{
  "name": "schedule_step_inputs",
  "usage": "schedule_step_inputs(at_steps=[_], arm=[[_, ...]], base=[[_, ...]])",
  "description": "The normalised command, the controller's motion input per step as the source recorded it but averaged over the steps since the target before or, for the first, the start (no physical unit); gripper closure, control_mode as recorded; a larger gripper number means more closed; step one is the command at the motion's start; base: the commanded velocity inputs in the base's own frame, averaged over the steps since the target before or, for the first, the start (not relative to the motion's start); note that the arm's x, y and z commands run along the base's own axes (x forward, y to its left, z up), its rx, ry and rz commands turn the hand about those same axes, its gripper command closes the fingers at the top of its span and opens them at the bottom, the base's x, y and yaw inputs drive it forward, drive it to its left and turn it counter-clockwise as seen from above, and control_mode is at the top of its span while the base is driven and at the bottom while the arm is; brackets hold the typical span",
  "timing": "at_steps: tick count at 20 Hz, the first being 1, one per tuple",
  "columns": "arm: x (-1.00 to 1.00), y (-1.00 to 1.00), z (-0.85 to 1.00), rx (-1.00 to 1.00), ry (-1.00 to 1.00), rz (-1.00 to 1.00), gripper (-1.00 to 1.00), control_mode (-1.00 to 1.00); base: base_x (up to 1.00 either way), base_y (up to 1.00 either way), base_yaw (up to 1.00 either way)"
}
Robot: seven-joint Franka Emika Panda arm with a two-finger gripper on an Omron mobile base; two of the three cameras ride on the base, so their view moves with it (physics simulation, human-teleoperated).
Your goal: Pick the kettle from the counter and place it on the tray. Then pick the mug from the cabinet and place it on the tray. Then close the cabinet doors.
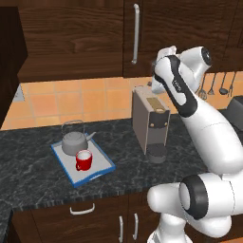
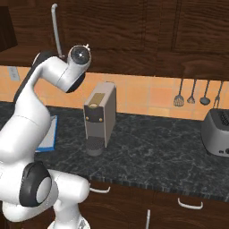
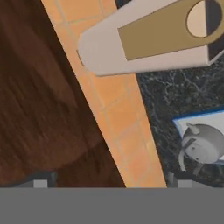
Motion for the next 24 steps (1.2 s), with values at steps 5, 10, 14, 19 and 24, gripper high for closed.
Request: schedule_step_inputs(at_steps=[5,10,14,19,24], arm=[[0.72,0.14,-0.10,-0.04,0.00,-0.22,-1.00,-1.00],[0.52,0.07,-0.40,-0.03,0.09,-0.16,-1.00,-1.00],[0.26,0.07,-0.93,-0.11,0.31,-0.03,-1.00,-1.00],[-0.20,0.04,-0.93,-0.12,0.15,0.00,-1.00,-1.00],[-0.80,0.27,-0.01,-0.08,0.02,0.01,-1.00,-1.00]], base=[[0.00,0.00,0.00],[0.00,0.00,0.00],[0.00,0.00,0.00],[0.00,0.00,0.00],[0.00,0.00,0.00]])
